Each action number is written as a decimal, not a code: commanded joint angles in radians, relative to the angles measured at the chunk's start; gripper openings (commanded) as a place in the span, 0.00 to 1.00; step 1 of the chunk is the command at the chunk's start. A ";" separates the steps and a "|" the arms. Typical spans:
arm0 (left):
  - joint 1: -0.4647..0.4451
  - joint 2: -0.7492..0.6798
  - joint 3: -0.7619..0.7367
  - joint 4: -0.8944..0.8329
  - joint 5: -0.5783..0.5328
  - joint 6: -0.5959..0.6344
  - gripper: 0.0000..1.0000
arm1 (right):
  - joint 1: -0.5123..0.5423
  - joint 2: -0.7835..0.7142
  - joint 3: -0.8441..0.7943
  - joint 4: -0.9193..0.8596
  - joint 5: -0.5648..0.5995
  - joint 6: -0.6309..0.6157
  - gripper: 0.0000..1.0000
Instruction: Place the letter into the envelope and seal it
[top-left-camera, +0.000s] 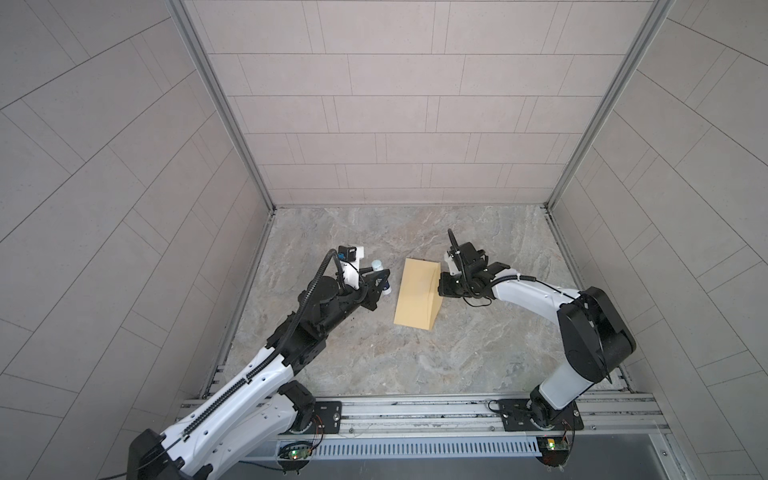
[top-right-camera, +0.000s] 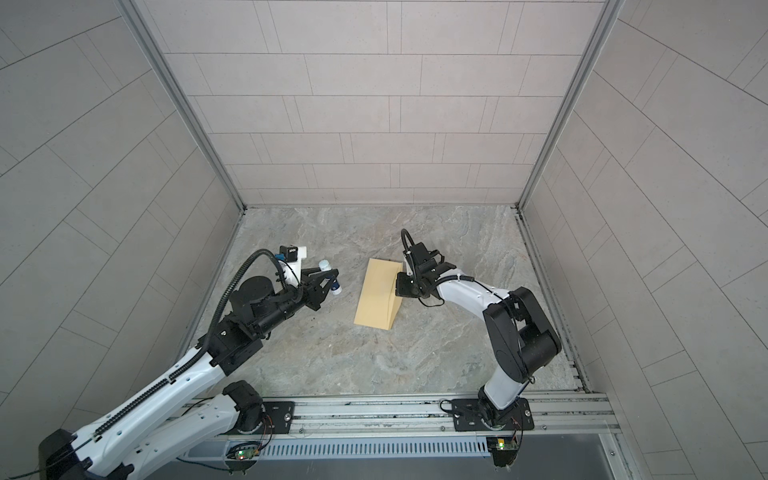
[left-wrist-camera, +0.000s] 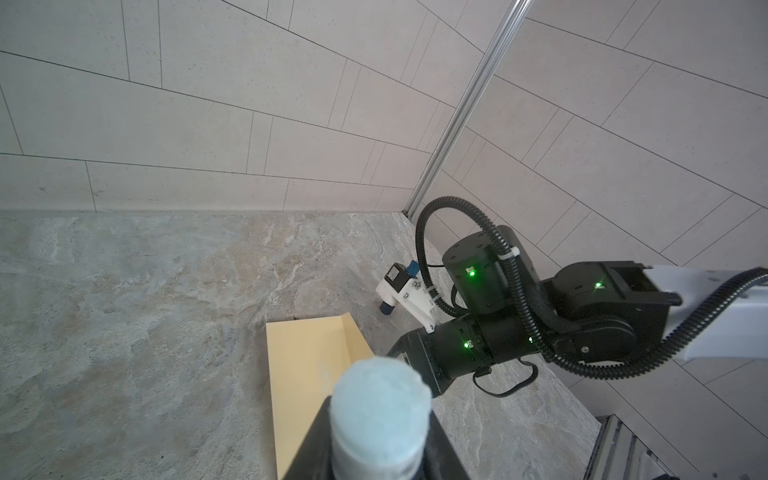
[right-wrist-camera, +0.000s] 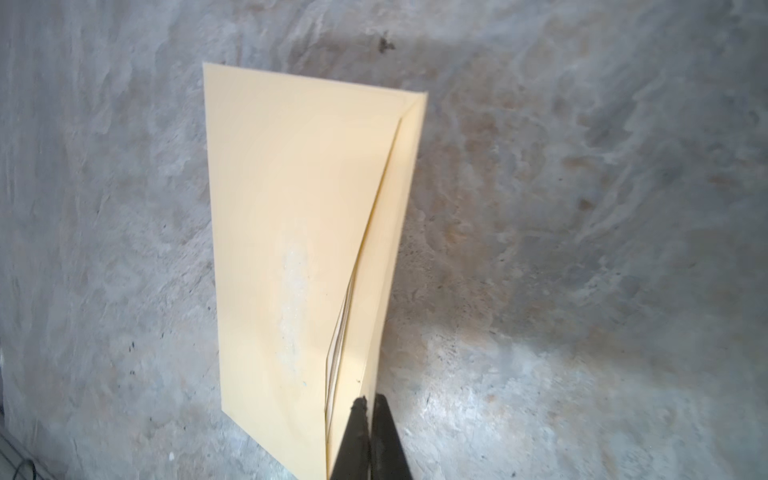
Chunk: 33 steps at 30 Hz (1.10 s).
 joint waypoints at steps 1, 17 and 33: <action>0.004 -0.020 -0.010 0.002 0.006 0.022 0.00 | -0.004 -0.031 0.060 -0.195 -0.019 -0.226 0.00; 0.002 -0.053 -0.064 0.009 0.013 -0.013 0.00 | 0.004 0.097 0.218 -0.347 0.064 -0.353 0.00; 0.000 0.051 -0.110 0.107 0.038 -0.044 0.00 | -0.001 0.153 0.176 -0.235 0.030 -0.148 0.15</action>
